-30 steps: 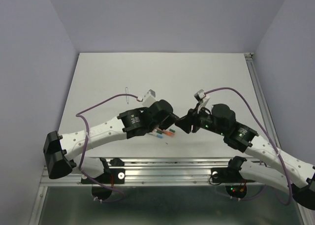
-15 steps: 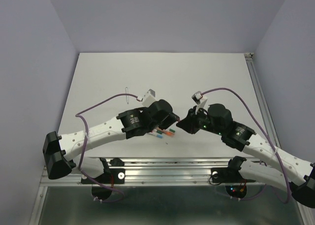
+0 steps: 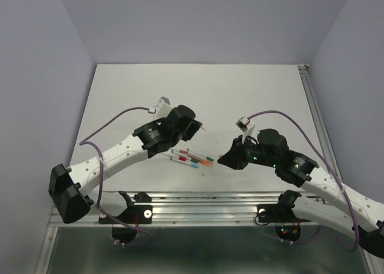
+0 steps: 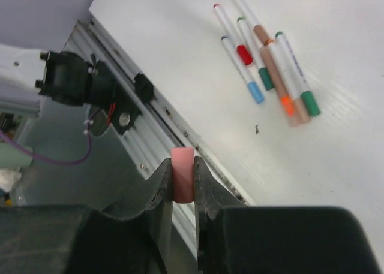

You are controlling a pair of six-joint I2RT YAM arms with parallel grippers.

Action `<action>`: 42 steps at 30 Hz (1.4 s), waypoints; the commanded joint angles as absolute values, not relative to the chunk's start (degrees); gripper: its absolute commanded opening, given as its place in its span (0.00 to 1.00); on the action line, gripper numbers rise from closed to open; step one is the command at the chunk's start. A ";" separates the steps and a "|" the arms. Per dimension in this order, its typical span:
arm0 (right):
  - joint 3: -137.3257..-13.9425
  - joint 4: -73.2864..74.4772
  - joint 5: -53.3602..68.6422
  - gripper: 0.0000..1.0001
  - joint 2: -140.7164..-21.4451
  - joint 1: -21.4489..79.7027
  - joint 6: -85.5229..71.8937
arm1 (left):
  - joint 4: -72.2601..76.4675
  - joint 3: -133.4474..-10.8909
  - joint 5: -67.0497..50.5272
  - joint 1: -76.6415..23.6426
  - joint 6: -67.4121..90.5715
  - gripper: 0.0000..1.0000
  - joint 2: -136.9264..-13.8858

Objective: Open the pen caps

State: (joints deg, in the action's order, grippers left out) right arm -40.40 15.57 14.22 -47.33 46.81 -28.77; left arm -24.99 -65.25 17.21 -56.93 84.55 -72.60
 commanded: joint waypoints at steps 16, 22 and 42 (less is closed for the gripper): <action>-43.34 30.78 -7.40 0.01 -59.75 41.78 -33.23 | -26.10 -61.88 24.79 -37.03 60.67 0.00 -70.93; -41.13 25.31 -6.48 0.01 -69.42 31.03 -29.18 | -27.23 -61.78 22.59 -28.58 48.26 0.00 -75.22; -40.78 21.27 -11.86 0.22 -80.06 29.71 -27.33 | -23.03 -70.22 18.72 -13.80 28.39 0.01 -100.01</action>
State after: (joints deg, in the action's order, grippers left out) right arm -41.19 23.68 -9.37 -78.65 30.02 -27.81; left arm -24.08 -66.98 18.81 -14.26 33.28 -97.51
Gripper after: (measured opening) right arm 0.221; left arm 0.254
